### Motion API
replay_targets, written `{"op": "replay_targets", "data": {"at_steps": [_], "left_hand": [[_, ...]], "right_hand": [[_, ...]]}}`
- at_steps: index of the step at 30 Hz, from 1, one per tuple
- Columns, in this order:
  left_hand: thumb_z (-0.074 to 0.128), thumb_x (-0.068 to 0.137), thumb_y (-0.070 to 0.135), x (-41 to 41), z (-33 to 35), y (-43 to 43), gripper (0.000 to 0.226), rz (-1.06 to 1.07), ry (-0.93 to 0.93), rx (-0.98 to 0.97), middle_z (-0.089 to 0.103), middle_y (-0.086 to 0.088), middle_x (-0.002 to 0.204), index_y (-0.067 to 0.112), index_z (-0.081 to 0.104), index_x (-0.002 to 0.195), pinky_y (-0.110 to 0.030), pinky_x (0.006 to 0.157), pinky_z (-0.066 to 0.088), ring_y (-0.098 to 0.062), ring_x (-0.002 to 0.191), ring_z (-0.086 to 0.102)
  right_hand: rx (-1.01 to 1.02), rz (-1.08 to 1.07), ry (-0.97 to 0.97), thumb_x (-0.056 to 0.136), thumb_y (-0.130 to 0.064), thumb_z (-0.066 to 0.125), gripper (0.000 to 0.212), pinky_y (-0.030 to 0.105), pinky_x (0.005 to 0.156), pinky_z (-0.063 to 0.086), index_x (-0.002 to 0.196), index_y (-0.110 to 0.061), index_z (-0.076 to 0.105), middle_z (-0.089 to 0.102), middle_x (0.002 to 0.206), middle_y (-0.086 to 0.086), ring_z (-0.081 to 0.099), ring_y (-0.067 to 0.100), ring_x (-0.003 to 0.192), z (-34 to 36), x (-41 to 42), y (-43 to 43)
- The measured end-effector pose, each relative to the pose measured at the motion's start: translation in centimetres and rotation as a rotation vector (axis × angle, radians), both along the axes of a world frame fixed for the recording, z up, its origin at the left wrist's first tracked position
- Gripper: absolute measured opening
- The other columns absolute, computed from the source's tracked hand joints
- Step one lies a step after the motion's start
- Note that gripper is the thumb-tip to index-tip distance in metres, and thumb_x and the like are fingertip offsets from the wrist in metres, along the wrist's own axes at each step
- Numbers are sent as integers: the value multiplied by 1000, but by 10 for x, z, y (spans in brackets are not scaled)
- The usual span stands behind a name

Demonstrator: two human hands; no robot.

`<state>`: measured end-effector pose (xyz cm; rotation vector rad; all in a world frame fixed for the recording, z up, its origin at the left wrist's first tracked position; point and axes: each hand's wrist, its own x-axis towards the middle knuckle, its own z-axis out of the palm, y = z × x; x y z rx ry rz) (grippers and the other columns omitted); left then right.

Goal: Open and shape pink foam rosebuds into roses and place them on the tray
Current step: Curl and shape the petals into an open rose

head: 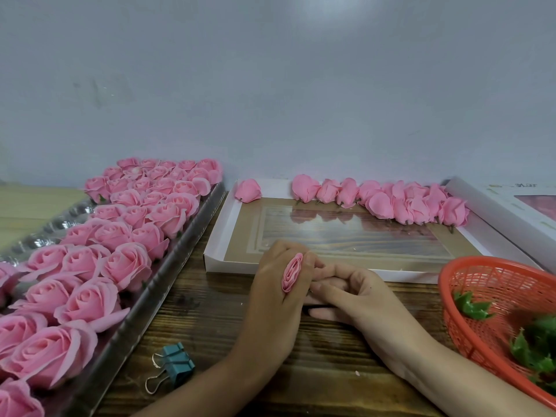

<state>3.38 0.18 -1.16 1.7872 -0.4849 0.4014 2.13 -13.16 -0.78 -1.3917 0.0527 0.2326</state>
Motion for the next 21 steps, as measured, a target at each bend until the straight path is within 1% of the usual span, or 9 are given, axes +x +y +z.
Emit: {"op": "replay_targets", "data": {"at_steps": [3,4,6,10,15,17,21], "left_hand": [[40,94,30,0,0,0,30,11,18,2,60,3,88,16,64,83,-13,72,42,-12,88,58],[40,95,31,1,0,0,31,13,30,3,60,3,88,16,64,83,-14,72,42,-12,88,58],[42,98,27,1,0,0,30,13,42,6,61,1,88,15,65,83,-13,72,41,-11,87,58],[44,96,21,1,0,1,25,-8,67,-15,62,0,85,16,65,81,-9,69,41,-9,82,60],[51,92,9,-1,0,0,18,-57,27,-14,60,-2,80,12,64,80,-8,68,42,-8,77,59],[51,92,10,0,0,-1,18,-63,30,-9,61,-2,80,11,64,80,-8,68,42,-9,79,59],[49,94,14,2,-2,1,19,-49,64,20,62,1,83,14,65,83,-8,70,41,-9,82,60]], "right_hand": [[0,-12,0,91,-3,63,11,21,67,59,100,2,65,74,96,22,75,23,89,1,0,1],[5,-19,1,91,-3,62,6,20,65,58,96,0,65,75,92,20,75,21,86,1,0,1],[15,-27,1,91,-1,62,4,20,62,57,93,-2,65,75,86,18,75,20,81,1,0,1],[11,-16,-1,90,-2,63,9,21,64,58,98,1,65,75,93,21,75,22,83,2,-1,1],[7,21,8,89,-9,66,26,22,73,59,111,5,65,74,99,22,74,25,93,4,-1,1],[8,19,8,89,-9,66,27,22,73,59,112,4,65,74,100,22,74,25,93,4,-1,1],[7,2,2,89,-7,65,24,22,72,59,111,4,66,74,99,23,74,25,91,3,-2,1]]}}
